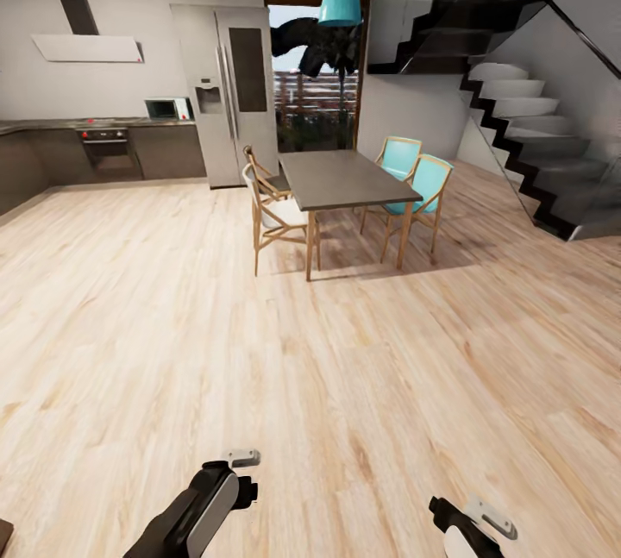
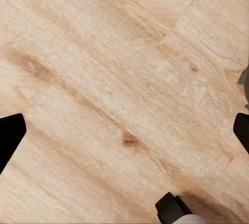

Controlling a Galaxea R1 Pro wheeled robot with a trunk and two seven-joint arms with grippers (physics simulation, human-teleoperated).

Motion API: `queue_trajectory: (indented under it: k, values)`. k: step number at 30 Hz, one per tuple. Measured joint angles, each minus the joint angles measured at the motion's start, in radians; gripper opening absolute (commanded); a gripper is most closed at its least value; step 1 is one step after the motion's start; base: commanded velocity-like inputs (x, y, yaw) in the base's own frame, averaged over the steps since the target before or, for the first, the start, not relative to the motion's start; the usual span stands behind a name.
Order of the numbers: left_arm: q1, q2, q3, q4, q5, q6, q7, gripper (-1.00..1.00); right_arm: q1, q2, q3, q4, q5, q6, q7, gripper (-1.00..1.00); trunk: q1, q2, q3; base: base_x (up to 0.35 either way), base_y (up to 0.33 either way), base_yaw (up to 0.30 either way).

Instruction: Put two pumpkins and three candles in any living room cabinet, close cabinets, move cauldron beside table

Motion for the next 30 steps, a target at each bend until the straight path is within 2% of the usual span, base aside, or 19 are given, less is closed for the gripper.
queue_trajectory:
  k: [13, 30]
  values:
    - [0.000, 0.001, 0.000, 0.000, 0.000, 0.000, -0.001, 1.00, 0.000, 0.002, 0.000, 0.000, 0.002, 0.000, 0.001, 1.00, 0.000, 0.000, 0.000, 0.291, 0.198, -0.008]
    - [0.000, 0.000, 0.000, 0.000, 0.000, 0.000, -0.001, 1.00, 0.000, 0.003, 0.000, 0.000, 0.002, 0.000, 0.001, 1.00, 0.000, 0.000, 0.000, 0.329, 0.010, 0.000]
